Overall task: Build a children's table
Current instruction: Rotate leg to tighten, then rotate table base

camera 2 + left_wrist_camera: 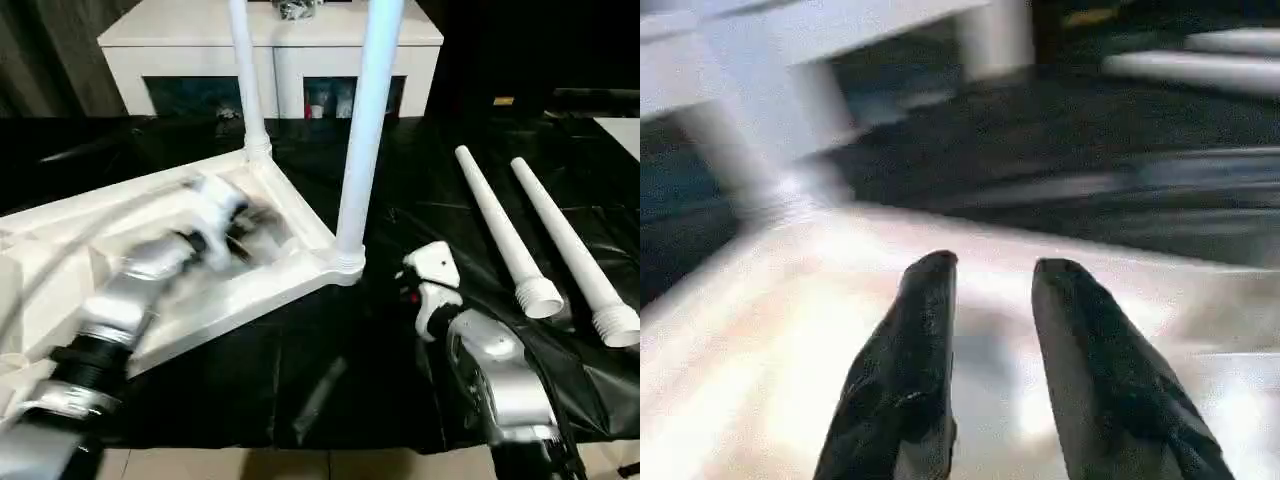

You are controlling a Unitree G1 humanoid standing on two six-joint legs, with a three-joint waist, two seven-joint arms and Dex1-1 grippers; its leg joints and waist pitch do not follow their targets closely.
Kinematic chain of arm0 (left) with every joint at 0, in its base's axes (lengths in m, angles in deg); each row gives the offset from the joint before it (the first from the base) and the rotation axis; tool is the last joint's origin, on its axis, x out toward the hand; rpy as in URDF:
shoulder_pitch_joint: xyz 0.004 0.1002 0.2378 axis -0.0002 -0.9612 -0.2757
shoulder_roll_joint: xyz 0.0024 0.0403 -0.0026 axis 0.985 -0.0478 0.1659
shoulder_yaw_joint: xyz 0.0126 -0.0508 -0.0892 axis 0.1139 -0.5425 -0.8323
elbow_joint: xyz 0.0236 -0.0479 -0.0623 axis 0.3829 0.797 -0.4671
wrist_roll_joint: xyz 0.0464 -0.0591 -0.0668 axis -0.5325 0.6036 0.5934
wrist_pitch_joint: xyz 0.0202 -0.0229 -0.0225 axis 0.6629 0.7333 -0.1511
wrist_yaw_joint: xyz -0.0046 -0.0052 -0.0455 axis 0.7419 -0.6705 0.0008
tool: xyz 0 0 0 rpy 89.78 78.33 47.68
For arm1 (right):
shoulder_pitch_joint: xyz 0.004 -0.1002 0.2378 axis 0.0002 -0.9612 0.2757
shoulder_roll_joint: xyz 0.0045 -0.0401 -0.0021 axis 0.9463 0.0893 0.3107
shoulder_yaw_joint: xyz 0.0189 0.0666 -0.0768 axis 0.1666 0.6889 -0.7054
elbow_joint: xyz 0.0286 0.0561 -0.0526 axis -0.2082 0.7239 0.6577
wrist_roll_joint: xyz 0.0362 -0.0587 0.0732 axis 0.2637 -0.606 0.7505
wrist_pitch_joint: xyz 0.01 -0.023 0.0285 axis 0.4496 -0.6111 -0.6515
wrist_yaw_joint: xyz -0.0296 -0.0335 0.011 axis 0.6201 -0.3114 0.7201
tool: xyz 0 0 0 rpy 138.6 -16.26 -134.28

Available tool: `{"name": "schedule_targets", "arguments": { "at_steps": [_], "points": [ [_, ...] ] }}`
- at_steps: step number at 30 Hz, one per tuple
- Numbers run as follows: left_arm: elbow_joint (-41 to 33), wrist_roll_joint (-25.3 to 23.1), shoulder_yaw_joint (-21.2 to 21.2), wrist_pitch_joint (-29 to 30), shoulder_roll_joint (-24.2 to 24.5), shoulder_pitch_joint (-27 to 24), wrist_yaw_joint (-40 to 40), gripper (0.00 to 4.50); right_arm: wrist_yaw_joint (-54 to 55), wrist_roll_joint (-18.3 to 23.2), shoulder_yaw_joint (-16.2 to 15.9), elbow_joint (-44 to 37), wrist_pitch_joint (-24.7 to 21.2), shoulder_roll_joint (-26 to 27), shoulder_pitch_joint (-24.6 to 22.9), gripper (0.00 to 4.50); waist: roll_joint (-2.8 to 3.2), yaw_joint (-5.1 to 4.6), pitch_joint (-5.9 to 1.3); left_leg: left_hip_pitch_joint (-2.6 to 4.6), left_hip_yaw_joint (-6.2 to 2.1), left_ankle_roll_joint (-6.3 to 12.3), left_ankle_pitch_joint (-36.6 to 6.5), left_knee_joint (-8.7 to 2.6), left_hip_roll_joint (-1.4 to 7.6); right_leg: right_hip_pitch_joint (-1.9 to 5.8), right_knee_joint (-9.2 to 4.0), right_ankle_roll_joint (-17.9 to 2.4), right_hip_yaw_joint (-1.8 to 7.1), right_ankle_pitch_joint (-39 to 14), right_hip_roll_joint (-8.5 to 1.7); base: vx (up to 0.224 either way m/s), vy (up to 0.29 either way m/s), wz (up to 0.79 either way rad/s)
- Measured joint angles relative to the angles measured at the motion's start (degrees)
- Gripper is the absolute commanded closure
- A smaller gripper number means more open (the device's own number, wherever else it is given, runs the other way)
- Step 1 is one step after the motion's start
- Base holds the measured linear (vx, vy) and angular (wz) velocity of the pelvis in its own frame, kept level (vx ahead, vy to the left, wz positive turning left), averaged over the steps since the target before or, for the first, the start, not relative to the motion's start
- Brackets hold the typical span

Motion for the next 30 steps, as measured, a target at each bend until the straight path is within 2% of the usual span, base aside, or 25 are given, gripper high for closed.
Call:
{"name": "schedule_targets", "arguments": {
  "at_steps": [2, 3, 6, 11, 13, 15, 20, 25, 30],
  "points": [
    [-1.16, -0.65, -2.74, 2.02, 3.31, -0.54, 1.5, 2.84, -2.12, 0.43, -1.61, -1.4, -0.83, -0.21, -0.97, 0.65, 0.0, 0.14, 0.01, 0.03, 0.0, -0.25, -0.12, 0.0, 0.04, 0.02, 0.01, 0.0, -0.04, 0.0, 0.01, 0.0, 0.0, 0.0],
    [-2.28, -1.48, -4.44, 3.66, 6.49, -1.71, 2.3, 2.84, -3.51, 0.96, -3.35, -2.79, -1.17, -0.32, -1.54, 0.65, 0.0, 0.0, 0.02, 0.07, 0.02, -0.27, -0.12, -0.01, 0.09, 0.02, 0.04, 0.0, -0.03, 0.0, 0.04, 0.0, 0.0, 0.0],
    [-3.6, -3.52, -8.5, 6.54, 13.13, -5.04, 4.6, 2.84, -4.41, 1.29, -5.55, -4.19, -1.97, 0.35, -1.75, 0.65, -0.04, 0.03, 0.03, 0.13, 0.01, -0.34, -0.1, 0.0, 0.1, 0.05, 0.06, 0.01, -0.02, 0.0, 0.05, 0.0, 0.0, 0.0],
    [-2.51, -5.99, -14.79, 10.68, 22.91, -11.12, 7.79, 2.84, -0.5, -0.7, -6.97, -2.5, -2.4, 3.88, 1.42, 0.65, -0.38, 0.16, 0.14, 0.14, -0.03, -0.46, -0.03, 0.0, 0.09, 0.04, 0.11, 0.01, -0.02, 0.0, 0.06, 0.0, 0.0, 0.0],
    [-1.28, -7.05, -16.36, 11.74, 25.64, -12.96, 8.88, 2.84, 1.93, -1.95, -7.09, -1.01, -2.79, 4.78, 2.17, 0.65, -0.59, 0.7, 0.09, 0.12, -0.06, -0.47, -0.03, 0.0, 0.06, 0.09, 0.09, 0.03, -0.01, -0.02, 0.05, 0.0, 0.0, 0.0],
    [0.74, -8.61, -17.38, 12.94, 29.51, -16.7, 9.77, 2.84, 4.8, -3.37, -7.41, 0.99, -2.84, 6.51, 3.55, 0.65, -0.65, 0.6, 0.1, 0.1, -0.04, -0.48, -0.03, -0.01, 0.04, 0.08, 0.09, 0.05, 0.05, -0.03, 0.05, 0.0, 0.0, 0.0],
    [2.77, -9.31, -18.48, 16.66, 32.52, -21.98, 8.01, 2.84, 6.21, -4.31, -7.76, 2.4, -3.04, 6.98, 3.74, 0.65, -0.88, 1.41, 0.08, 0.11, -0.05, -0.49, -0.04, -0.01, 0.03, 0.11, 0.08, 0.08, 0.07, -0.06, 0.03, 0.0, 0.0, 0.0],
    [4.13, -9.55, -16.04, 17.4, 32.67, -25.43, 4.6, 2.84, 7.72, -5.32, -8.48, 4.72, -3.19, 8.26, 4.79, 0.65, -1.01, 1.49, 0.05, 0.19, -0.06, -0.5, -0.03, -0.03, 0.04, 0.13, 0.13, 0.06, 0.08, -0.03, 0.04, 0.0, 0.0, 0.0],
    [-0.94, -6.92, -13.71, 21.94, 30.99, -28.2, -1.68, 2.84, 9.12, -5.72, -8.47, 7.36, -2.7, 9.44, 6.75, 0.65, -1.05, 1.53, 0.02, 0.22, -0.05, -0.52, -0.02, -0.03, 0.03, 0.14, 0.2, 0.01, 0.12, 0.0, 0.04, 0.0, 0.0, 0.0]
  ]
}}
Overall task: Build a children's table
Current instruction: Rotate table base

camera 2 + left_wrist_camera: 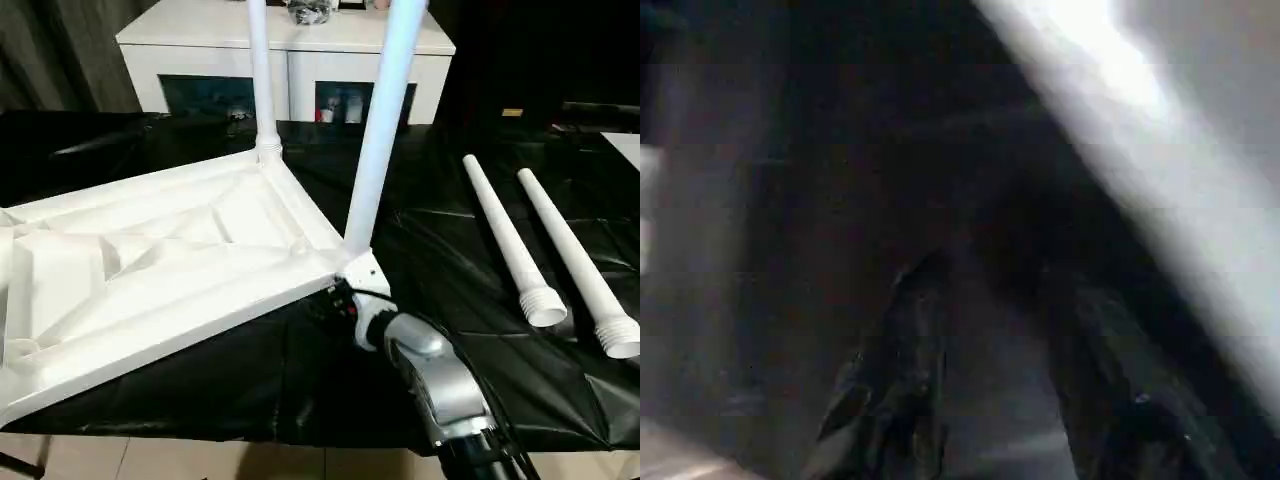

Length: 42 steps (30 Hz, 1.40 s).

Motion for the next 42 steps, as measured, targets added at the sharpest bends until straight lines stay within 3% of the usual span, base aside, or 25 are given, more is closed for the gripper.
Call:
{"name": "schedule_targets", "arguments": {
  "at_steps": [9, 16, 25, 28, 32, 42],
  "points": [
    [-11.5, 4.15, 4.83, 5.48, -0.03, -2.76, -9.92, 2.84, 2.73, -1.74, 0.04, 11.0, 2.86, 3.99, 5.65, 0.65, 0.11, 0.28, 0.06, 0.01, 0.03, -0.01, 0.01, 0.01, -0.07, 0.0, 0.35, 0.03, 0.15, -0.03, -0.07, 0.0, 0.0, 0.0],
    [-22.26, 8.34, 8.27, 9.28, 0.15, -5.31, -16.63, 2.84, 2.78, -1.91, 0.01, 13.32, 3.56, 4.77, 6.48, 0.65, 0.02, 0.04, 0.05, 0.02, 0.04, -0.04, 0.03, 0.01, -0.08, 0.01, 0.42, 0.04, 0.15, -0.04, -0.1, 0.0, 0.0, 0.0],
    [-34.06, 14.89, 16.43, 7.28, -1.17, -7.57, -28.62, 2.84, 2.7, -2.26, 1.27, 15.08, 4.87, 4.04, 6.55, 0.65, 0.1, -0.52, 0.11, 0.02, 0.06, -0.04, 0.03, 0.01, -0.07, -0.02, 0.42, 0.05, 0.15, -0.04, -0.09, 0.0, 0.0, 0.0],
    [-34.31, 15.6, 19.83, 6.41, -5.71, -4.94, -29.35, 2.84, 2.47, -2.27, 1.23, 15.06, 5.0, 3.93, 6.55, 0.65, 0.18, -0.57, 0.17, 0.02, 0.06, -0.05, 0.04, 0.01, -0.08, -0.02, 0.47, 0.03, 0.17, -0.03, -0.09, 0.0, 0.0, 0.0],
    [-34.74, 16.63, 22.49, 5.57, -7.78, -2.76, -29.83, 2.84, 1.75, -2.19, 0.78, 14.73, 5.18, 3.85, 6.34, 0.65, 0.2, -1.31, 0.18, 0.05, 0.03, -0.09, 0.06, 0.01, -0.02, -0.03, 0.54, 0.03, 0.14, -0.02, -0.02, 0.0, 0.0, 0.0],
    [-32.63, 14.48, 29.39, -0.33, -15.4, 3.04, -29.11, 2.84, -0.34, -2.11, 1.77, 8.48, 5.18, -0.55, 2.45, 0.65, 0.31, -1.09, 0.23, -0.01, 0.09, -0.09, 0.07, 0.04, -0.04, 0.0, 0.45, 0.05, 0.17, -0.04, -0.05, 0.0, 0.0, 0.0]
  ]
}}
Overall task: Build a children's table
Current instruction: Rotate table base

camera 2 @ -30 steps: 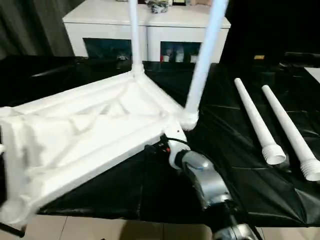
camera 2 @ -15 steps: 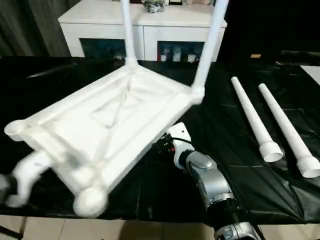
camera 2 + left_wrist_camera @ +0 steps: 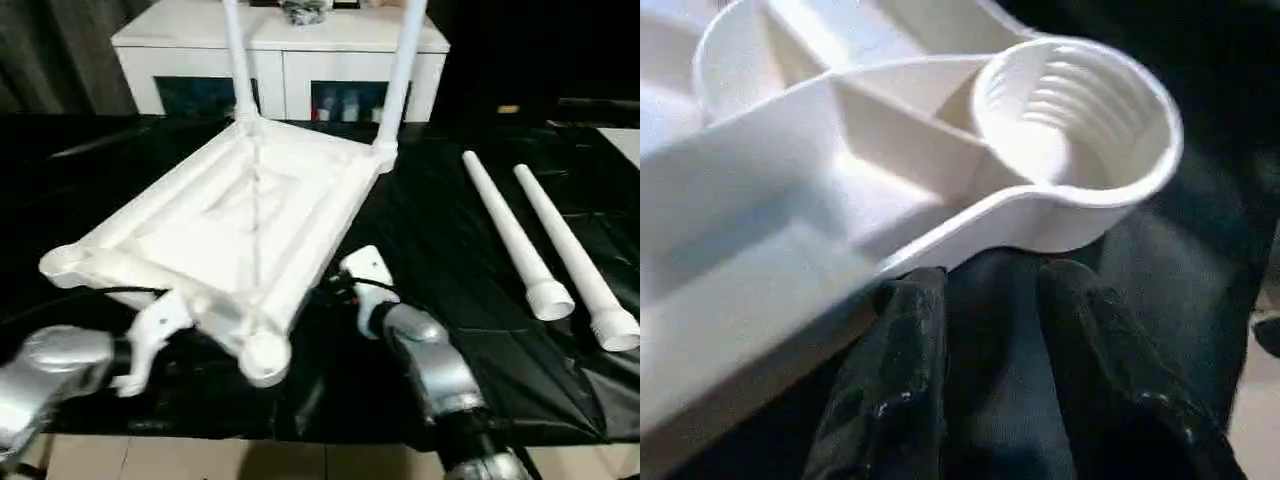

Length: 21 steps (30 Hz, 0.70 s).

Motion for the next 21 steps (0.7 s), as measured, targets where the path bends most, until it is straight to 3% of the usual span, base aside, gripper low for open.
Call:
{"name": "schedule_targets", "arguments": {
  "at_steps": [10, 11, 12, 16, 18, 21],
  "points": [
    [2.57, -0.69, 3.74, -9.4, -8.95, 5.54, 1.23, 2.84, -3.67, 0.23, 1.5, -3.69, -0.11, -5.96, -1.37, 0.65, 0.42, -0.06, 0.09, 0.02, 0.0, 0.0, 0.0, 0.02, 0.01, 0.01, 0.06, -0.01, -0.02, 0.01, -0.01, 0.0, 0.0, 0.0],
    [2.63, -0.65, 3.74, -10.04, -9.06, 6.39, 1.29, 2.84, -4.06, 0.29, 1.65, -4.21, -0.08, -6.54, -1.36, 0.65, 0.49, -0.08, 0.04, 0.02, 0.0, 0.0, 0.0, 0.02, 0.01, 0.02, 0.06, -0.02, -0.03, 0.01, -0.01, 0.0, 0.0, 0.0],
    [3.2, -0.15, 3.7, -10.5, -8.91, 7.72, 0.68, 2.55, -5.51, 0.48, 1.67, -4.9, -0.06, -7.87, -1.35, 0.65, 0.57, -0.08, 0.02, 0.03, 0.0, 0.01, 0.0, 0.02, 0.01, 0.02, 0.07, -0.01, -0.03, 0.01, -0.01, 0.0, 0.0, 0.0],
    [6.36, 0.23, 3.07, -11.04, -5.44, 11.29, -3.49, 2.5, -12.8, 1.35, 1.57, -7.65, 0.04, -14.54, -1.54, 0.65, 0.8, -0.21, 0.01, 0.04, -0.01, 0.01, 0.0, 0.02, 0.02, 0.03, 0.08, -0.01, -0.02, 0.01, 0.03, 0.0, 0.0, 0.0],
    [8.12, 0.2, 2.95, -11.44, -4.44, 11.71, -5.39, 2.16, -16.18, 1.67, 1.45, -9.07, 0.04, -16.75, -1.72, 0.65, 0.91, -0.24, 0.01, 0.05, -0.02, 0.02, 0.01, 0.03, 0.03, 0.02, 0.06, -0.01, -0.02, 0.0, 0.03, 0.0, 0.0, 0.0],
    [12.64, -2.14, 5.46, -14.55, -3.06, 13.58, -8.6, 2.11, -20.75, 2.21, 0.39, -10.84, 0.04, -20.19, -2.92, 0.65, 0.97, 0.06, 0.02, 0.02, -0.02, 0.04, 0.02, 0.05, 0.02, 0.02, 0.02, -0.01, -0.04, 0.0, 0.01, 0.0, 0.0, 0.0]
  ]
}}
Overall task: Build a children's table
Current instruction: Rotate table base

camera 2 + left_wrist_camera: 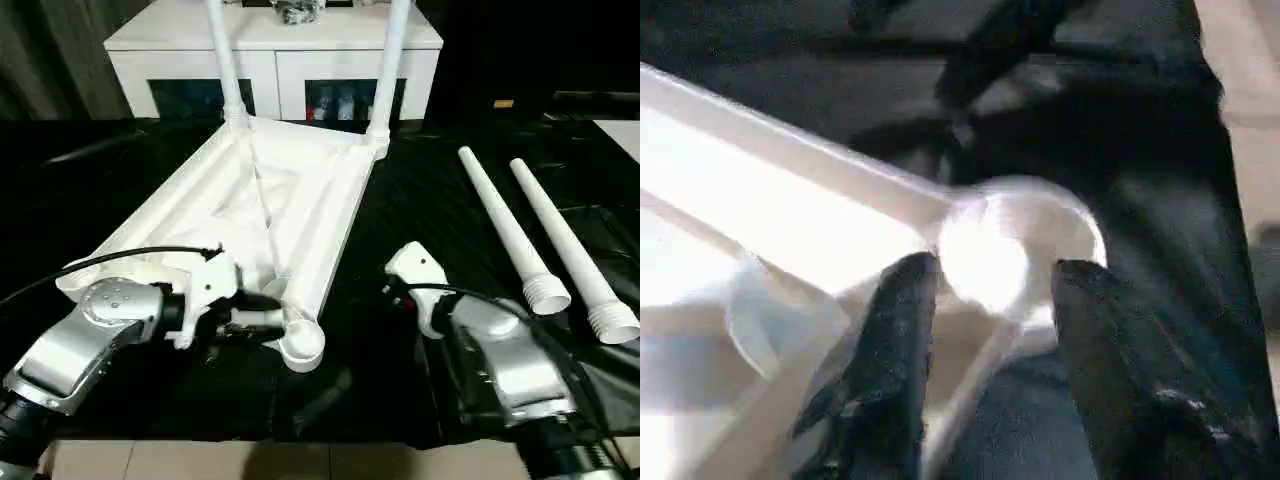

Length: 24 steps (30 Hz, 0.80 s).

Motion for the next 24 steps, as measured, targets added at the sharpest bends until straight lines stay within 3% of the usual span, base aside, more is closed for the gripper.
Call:
{"name": "schedule_targets", "arguments": {
  "at_steps": [8, 12, 15, 23, 24],
  "points": [
    [11.91, -6.37, 5.23, -8.1, 0.95, 5.57, -3.16, 1.22, -3.19, 0.12, -0.97, -1.26, -0.07, -1.63, -0.68, 0.65, 0.84, 0.0, -0.15, 0.0, 0.04, 0.01, 0.0, 0.22, -0.03, 0.08, 0.06, -0.03, 0.0, 0.02, -0.1, 0.0, 0.0, 0.0],
    [17.78, -9.17, 6.18, -10.87, 0.1, 7.12, -2.63, 1.22, -5.99, 1.14, -1.69, -4.84, -1.01, -3.34, -3.07, 0.65, 0.99, -0.1, -0.14, 0.0, 0.02, 0.01, 0.0, 0.22, 0.0, 0.08, 0.09, -0.02, -0.03, 0.02, -0.09, 0.0, 0.0, 0.0],
    [19.9, -9.28, 6.19, -11.58, -0.51, 7.45, -2.63, 1.59, -8.26, 2.68, -2.03, -6.48, -2.29, -4.18, -3.98, 0.65, 1.09, -0.05, -0.17, 0.0, 0.02, 0.02, 0.0, 0.23, 0.0, 0.09, 0.08, -0.03, -0.04, 0.02, -0.1, 0.0, 0.0, 0.0],
    [20.3, -6.78, 4.71, -10.11, -1.85, 7.5, -4.17, 2.05, -12.38, 5.63, -2.78, -9.77, -4.25, -5.36, -5.08, 0.65, 1.12, 0.19, -0.17, 0.0, 0.03, 0.02, 0.0, 0.27, -0.01, 0.11, 0.09, -0.04, -0.04, 0.03, -0.13, 0.0, 0.0, 0.0],
    [20.19, -6.41, 4.58, -9.69, -1.85, 7.48, -4.96, 2.36, -12.47, 5.63, -2.78, -9.76, -4.36, -5.48, -5.14, 0.65, 1.13, 0.17, -0.18, 0.01, 0.03, 0.02, 0.0, 0.27, -0.01, 0.11, 0.09, -0.04, -0.04, 0.03, -0.13, 0.0, 0.0, 0.0]
  ]
}}
